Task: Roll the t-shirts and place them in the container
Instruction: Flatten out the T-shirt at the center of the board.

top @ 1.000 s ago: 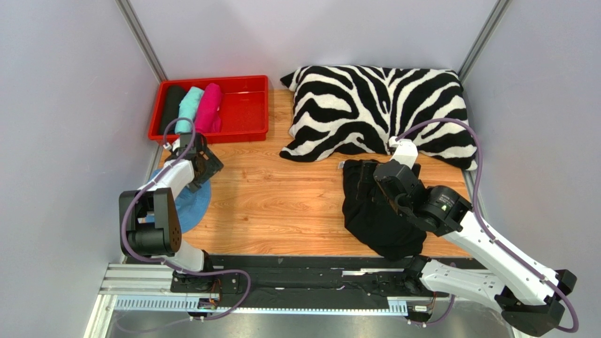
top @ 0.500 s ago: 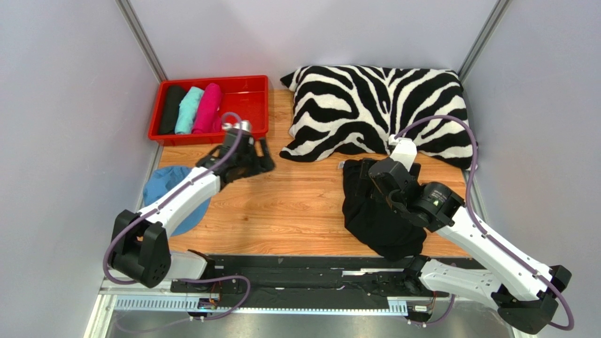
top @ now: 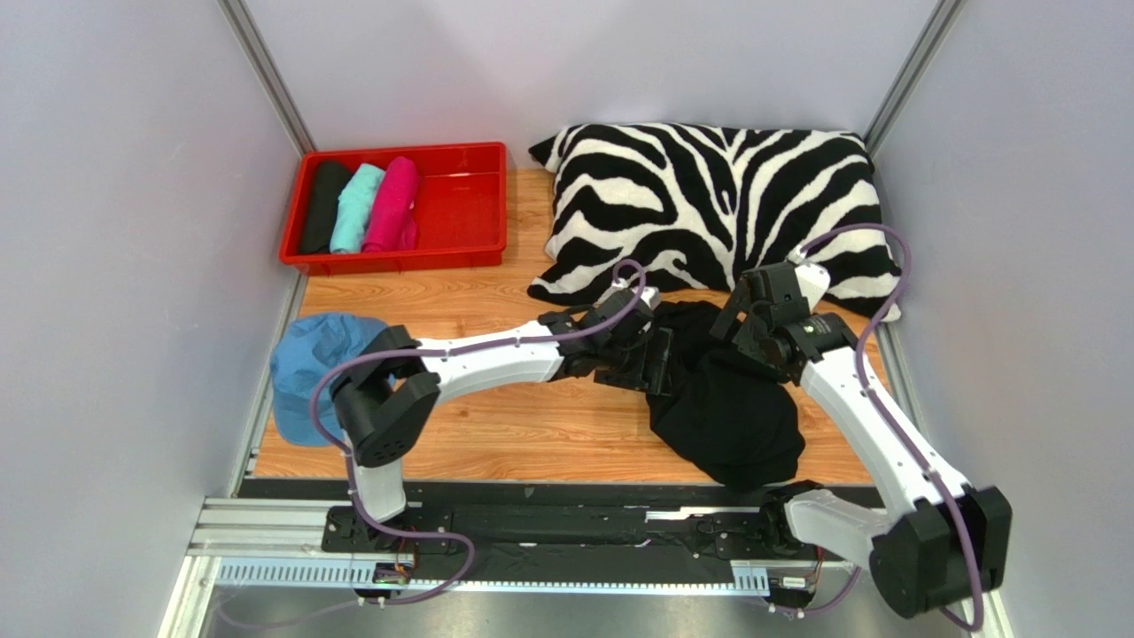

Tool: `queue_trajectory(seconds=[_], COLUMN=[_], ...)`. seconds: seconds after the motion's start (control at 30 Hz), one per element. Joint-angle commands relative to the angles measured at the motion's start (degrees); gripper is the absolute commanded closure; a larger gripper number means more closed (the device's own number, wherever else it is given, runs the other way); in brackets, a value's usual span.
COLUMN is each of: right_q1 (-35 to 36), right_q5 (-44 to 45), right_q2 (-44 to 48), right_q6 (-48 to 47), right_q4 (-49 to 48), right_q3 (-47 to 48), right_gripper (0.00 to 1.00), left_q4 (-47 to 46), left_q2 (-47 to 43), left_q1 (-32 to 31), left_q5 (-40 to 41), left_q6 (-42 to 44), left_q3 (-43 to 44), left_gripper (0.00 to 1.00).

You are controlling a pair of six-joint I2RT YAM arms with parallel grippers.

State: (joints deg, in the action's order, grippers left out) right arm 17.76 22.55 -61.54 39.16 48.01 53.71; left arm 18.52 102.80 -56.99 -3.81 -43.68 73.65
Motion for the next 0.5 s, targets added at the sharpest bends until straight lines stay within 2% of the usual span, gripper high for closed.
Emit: queue_trajectory(seconds=[0.0, 0.03, 0.07, 0.1, 0.13, 0.17, 0.2, 0.23, 0.27, 0.33, 0.37, 0.43, 0.47], right_q1=[-2.03, -2.03, -2.03, -2.03, -1.94, -1.68, -0.98, -0.28, 0.78, 4.81, 6.22, 10.61, 12.02], right_q5=[-8.38, -9.18, -9.8, -11.45, -11.91, -12.08, -11.39, -10.69, -9.64, -6.56, -5.51, -2.52, -1.55], right_q2=[-7.44, -9.28, -12.69, -13.86, -15.0, -15.62, -16.06, -15.98, -15.63, -14.23, -13.96, -13.87, -13.87], right_q6=[-1.19, -1.1, -1.1, -1.1, -1.01, -1.01, -0.93, -0.84, -0.84, -0.84, -0.92, -0.75, -0.92], right_q4=[-10.12, -10.21, -10.91, -11.53, -12.14, -12.93, -13.11, -12.94, -12.33, -11.36, -10.05, -8.03, -5.93], right_q3=[-2.21, -2.04, -2.03, -2.56, -2.65, -2.82, -2.82, -2.48, -2.13, -0.2, 0.77, 2.96, 5.85], right_gripper=[0.07, 0.09, 0.11, 0.17, 0.2, 0.23, 0.32, 0.38, 0.55, 0.73, 0.89, 1.0, 1.0], left_q4=[1.61, 1.34, 0.9, 1.07, 1.42, 1.34, 1.34, 0.82, -0.06, -1.12, -1.38, -0.16, 1.5], left_q2=[3.45, 3.11, 2.93, 2.93, 2.84, 2.58, 1.27, 0.21, -1.1, -6.19, -8.04, -13.75, -15.68], left_q1=[-0.31, -0.23, -0.14, -0.05, 0.12, 0.3, 0.56, 1.61, 2.49, 5.73, 6.8, 9.78, 10.66], left_q5=[3.63, 5.55, 6.18, 6.71, 6.89, 6.98, 7.67, 7.94, 8.21, 8.47, 8.21, 9.52, 10.14], left_q6=[-2.98, -3.42, -3.52, -3.43, -3.25, -3.17, -3.16, -3.34, -3.69, -4.31, -3.96, -2.39, -2.03], left_q3=[1.34, 0.8, 0.36, 0.1, 0.01, -0.17, -1.65, -2.88, -6.11, -9.73, -12.53, -14.49, -15.98], left_gripper=[0.21, 0.28, 0.32, 0.36, 0.55, 0.67, 0.82, 0.92, 1.0, 1.0, 1.0, 1.0, 1.0])
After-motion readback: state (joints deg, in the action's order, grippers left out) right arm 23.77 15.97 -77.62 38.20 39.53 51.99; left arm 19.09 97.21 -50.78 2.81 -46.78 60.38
